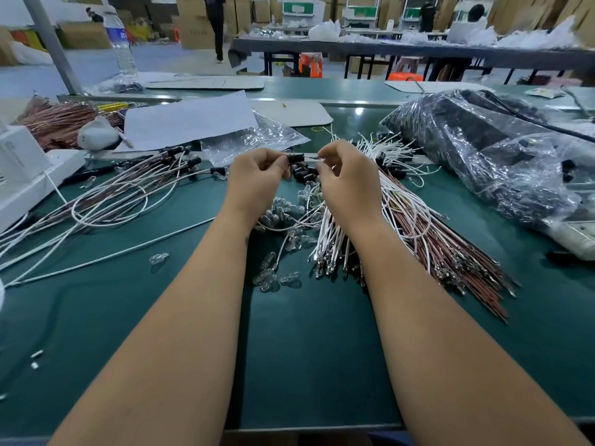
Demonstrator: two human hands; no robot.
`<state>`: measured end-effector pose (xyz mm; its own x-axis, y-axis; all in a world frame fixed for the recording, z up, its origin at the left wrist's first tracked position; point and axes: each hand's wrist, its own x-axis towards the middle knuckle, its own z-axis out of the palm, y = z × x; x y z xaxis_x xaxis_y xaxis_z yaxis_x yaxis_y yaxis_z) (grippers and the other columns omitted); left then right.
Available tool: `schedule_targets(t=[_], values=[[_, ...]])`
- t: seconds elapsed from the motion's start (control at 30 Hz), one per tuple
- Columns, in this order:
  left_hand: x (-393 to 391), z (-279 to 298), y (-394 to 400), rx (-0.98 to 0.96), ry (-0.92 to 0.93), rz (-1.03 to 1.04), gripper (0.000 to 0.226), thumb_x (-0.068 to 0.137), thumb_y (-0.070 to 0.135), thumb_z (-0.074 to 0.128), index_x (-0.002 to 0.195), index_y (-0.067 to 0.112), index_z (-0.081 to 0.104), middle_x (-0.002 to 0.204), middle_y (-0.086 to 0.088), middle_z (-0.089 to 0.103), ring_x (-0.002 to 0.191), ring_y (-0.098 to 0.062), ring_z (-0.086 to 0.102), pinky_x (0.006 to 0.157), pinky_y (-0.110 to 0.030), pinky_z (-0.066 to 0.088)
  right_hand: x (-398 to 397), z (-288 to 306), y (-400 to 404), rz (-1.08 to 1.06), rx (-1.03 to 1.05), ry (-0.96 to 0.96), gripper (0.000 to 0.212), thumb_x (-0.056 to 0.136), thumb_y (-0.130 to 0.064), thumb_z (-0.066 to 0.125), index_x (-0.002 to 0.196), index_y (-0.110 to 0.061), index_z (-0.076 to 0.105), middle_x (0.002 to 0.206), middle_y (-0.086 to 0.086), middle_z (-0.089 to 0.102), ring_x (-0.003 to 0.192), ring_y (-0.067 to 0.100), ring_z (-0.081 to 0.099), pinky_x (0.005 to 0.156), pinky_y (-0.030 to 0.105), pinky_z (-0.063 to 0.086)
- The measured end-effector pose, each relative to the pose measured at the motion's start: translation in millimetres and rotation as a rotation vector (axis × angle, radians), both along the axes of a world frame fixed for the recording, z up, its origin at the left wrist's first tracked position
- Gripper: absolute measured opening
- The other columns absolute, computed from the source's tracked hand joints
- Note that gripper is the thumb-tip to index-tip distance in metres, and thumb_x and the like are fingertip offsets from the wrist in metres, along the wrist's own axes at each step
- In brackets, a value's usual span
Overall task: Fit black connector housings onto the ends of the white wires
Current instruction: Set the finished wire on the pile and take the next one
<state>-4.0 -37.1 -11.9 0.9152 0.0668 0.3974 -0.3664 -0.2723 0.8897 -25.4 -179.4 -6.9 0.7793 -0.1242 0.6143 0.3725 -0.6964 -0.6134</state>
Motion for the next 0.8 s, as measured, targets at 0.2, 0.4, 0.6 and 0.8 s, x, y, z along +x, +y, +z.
schedule_targets(t=[0.2,0.4,0.6,0.8], values=[[-0.1,-1.2,1.6,-0.02,0.015,-0.011,0.014,0.092,0.01,0.061,0.083,0.02,0.067,0.067,0.003,0.065,0.063,-0.009,0.058,0.069,-0.026,0.048,-1.6,1.1,-0.3,-0.003,-0.011,-0.03,0.007,0.092,-0.01,0.06,0.093,-0.009,0.067,0.085,-0.001,0.064,0.075,0.012,0.056,0.063,0.014,0.041],[-1.9,0.0,-0.4,0.003,0.019,-0.05,0.007,0.093,0.011,0.061,0.093,0.013,0.067,0.069,0.001,0.064,0.065,-0.012,0.056,0.066,-0.023,0.047,0.9,-0.4,-1.9,-0.015,0.048,-0.041,0.01,0.095,-0.012,0.058,0.092,-0.009,0.067,0.079,-0.005,0.06,0.072,0.012,0.054,0.062,0.022,0.04],[-3.9,1.2,-3.3,0.046,-0.026,-0.047,0.007,0.092,0.008,0.061,0.095,0.008,0.067,0.076,-0.004,0.068,0.062,-0.003,0.058,0.063,-0.015,0.047,1.1,-0.4,-2.1,0.009,0.085,-0.05,0.009,0.093,-0.011,0.06,0.091,-0.01,0.068,0.077,-0.005,0.061,0.071,0.014,0.056,0.062,0.026,0.044],[-3.6,0.9,-4.7,0.102,-0.092,-0.013,0.007,0.091,0.007,0.062,0.095,0.005,0.067,0.084,-0.015,0.069,0.074,-0.017,0.06,0.069,-0.029,0.05,-0.2,1.2,-2.0,0.023,0.148,-0.064,0.006,0.089,-0.01,0.065,0.088,-0.011,0.071,0.076,-0.004,0.065,0.073,0.016,0.062,0.071,0.039,0.054]])
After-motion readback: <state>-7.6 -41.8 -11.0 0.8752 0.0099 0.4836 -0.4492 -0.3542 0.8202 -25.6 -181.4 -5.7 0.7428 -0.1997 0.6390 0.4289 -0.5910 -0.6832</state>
